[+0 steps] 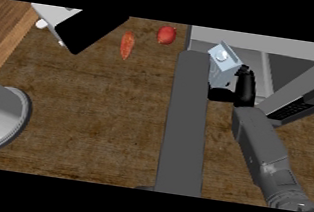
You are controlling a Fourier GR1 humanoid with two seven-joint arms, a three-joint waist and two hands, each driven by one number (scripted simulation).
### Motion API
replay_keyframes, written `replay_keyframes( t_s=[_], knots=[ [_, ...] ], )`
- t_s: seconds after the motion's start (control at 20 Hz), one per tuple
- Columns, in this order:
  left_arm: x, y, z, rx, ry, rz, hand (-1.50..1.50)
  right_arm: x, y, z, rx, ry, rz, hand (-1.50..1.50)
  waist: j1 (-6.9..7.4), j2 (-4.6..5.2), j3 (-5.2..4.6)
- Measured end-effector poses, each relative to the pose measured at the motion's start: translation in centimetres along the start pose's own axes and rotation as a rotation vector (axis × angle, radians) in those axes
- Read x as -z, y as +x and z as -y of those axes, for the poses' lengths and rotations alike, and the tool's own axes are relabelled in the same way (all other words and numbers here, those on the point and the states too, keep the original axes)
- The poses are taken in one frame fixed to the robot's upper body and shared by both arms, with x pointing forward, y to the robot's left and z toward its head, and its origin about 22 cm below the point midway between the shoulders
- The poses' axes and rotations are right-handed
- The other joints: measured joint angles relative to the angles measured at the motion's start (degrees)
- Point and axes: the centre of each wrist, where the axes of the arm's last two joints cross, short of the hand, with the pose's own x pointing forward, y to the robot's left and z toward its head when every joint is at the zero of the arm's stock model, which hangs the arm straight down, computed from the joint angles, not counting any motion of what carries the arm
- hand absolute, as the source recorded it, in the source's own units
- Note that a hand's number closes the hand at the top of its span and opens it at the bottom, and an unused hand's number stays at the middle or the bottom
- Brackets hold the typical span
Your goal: Pick up the milk, place it into the microwave and close the microwave
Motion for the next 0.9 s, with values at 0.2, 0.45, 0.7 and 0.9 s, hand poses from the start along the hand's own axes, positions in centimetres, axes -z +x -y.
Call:
replay_keyframes(
  t_s=[0.2,0.45,0.7,0.9],
  knots=[
    [0.9,-0.6,-0.1,-0.005,-0.005,0.005,-1.5,0.9,0.4,0.3,-0.162,0.009,0.047,1.5,0.32,0.35,0.01],
    [1.3,-0.7,-0.4,-0.004,-0.014,0.004,-1.5,2.5,1.7,-0.3,-0.316,-0.031,0.074,1.5,1.48,0.5,-0.11],
    [1.6,-1.0,-0.5,-0.004,-0.025,0.007,-1.5,3.4,2.4,-0.5,-0.395,-0.105,0.059,1.5,2.34,0.77,-0.14],
    [1.8,-1.1,-0.2,-0.008,-0.039,0.009,-1.5,3.7,2.3,0.4,-0.412,-0.166,0.035,1.5,2.9,1.12,-0.11]
  ],
)
